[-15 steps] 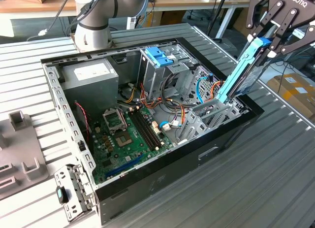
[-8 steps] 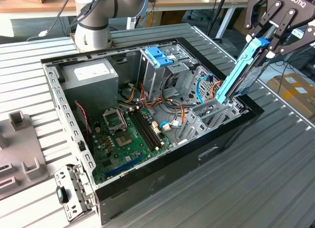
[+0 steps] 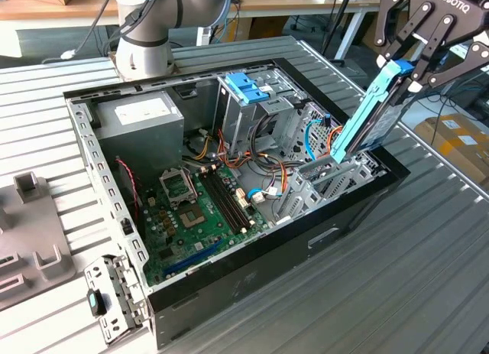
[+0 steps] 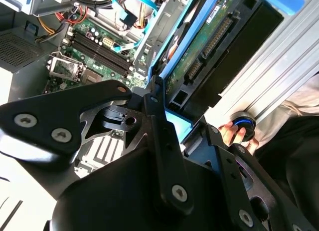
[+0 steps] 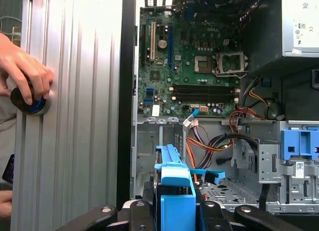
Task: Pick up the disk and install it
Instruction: 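Insert the disk into the insertion slot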
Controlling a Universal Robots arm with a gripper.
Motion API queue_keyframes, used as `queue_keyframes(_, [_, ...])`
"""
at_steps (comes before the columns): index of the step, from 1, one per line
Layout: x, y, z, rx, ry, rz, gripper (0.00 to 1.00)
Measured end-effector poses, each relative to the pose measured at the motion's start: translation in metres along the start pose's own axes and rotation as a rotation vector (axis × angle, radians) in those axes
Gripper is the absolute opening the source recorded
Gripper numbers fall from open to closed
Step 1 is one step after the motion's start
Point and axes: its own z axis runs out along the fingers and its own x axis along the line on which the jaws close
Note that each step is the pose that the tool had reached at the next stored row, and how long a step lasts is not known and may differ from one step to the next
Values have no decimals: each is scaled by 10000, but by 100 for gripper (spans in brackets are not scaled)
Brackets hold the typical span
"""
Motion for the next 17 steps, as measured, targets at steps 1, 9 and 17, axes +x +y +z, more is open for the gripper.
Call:
queue_keyframes(1, [0,8,1,0,-10,26,37])
queue_keyframes(9, [9,68,15,8,-394,293,37])
queue_keyframes(17, [28,114,46,8,-404,295,37])
